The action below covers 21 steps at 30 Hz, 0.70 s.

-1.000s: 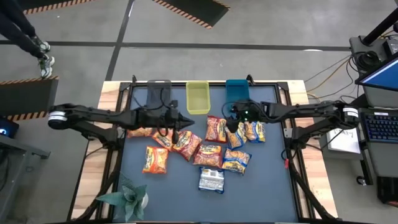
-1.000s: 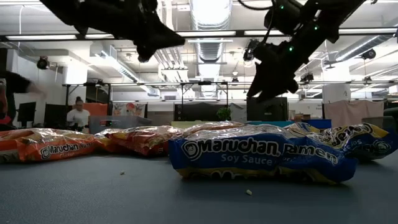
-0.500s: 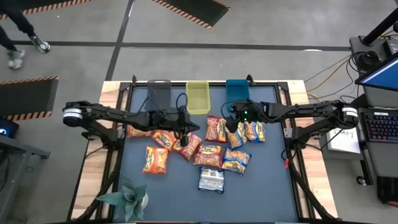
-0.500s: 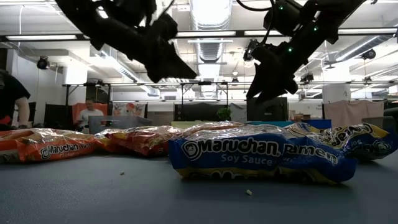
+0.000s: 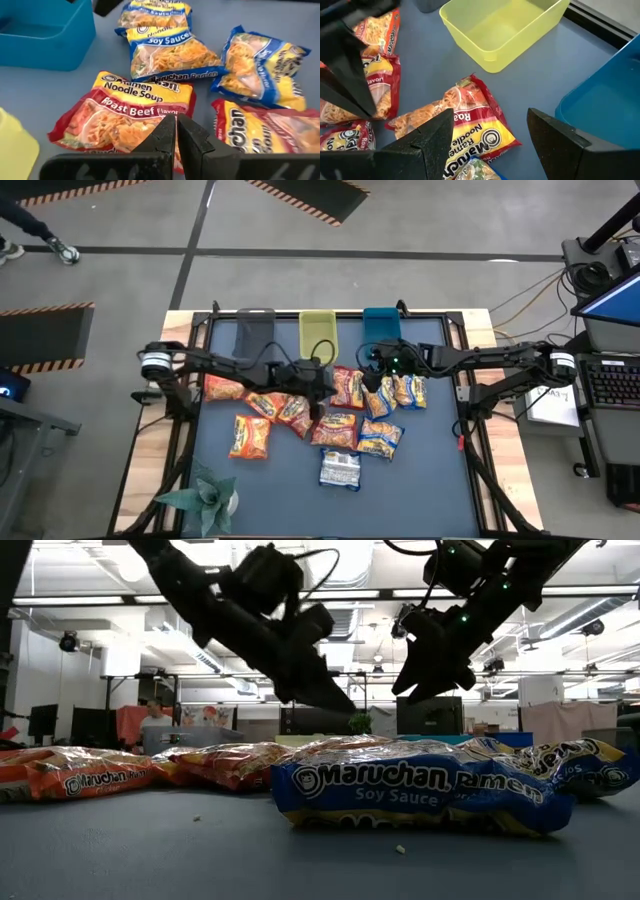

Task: Sort Maruchan noodles
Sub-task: Put the red noodle pack into the yellow bin

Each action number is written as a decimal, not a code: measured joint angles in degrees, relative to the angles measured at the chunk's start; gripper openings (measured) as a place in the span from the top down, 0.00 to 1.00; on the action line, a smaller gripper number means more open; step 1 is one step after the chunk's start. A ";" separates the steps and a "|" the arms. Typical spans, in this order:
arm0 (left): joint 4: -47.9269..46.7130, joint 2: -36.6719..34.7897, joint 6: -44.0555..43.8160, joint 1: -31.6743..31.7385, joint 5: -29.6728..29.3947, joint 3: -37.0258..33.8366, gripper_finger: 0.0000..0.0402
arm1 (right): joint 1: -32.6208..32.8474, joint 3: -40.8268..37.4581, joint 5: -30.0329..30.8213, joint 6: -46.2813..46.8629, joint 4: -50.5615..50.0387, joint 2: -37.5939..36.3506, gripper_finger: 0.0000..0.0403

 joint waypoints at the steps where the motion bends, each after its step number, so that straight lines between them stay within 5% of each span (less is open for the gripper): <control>1: 0.08 0.96 -0.01 0.02 -0.02 0.51 1.00 | 0.00 0.00 0.00 0.01 -0.02 0.00 0.40; 10: 0.70 7.62 -0.02 -0.07 -0.08 3.28 1.00 | 0.02 0.00 0.00 0.79 0.08 0.00 0.40; 21: 0.91 10.55 -1.74 -0.07 -2.94 3.25 1.00 | 0.01 -0.02 -6.63 13.59 -5.08 0.04 0.40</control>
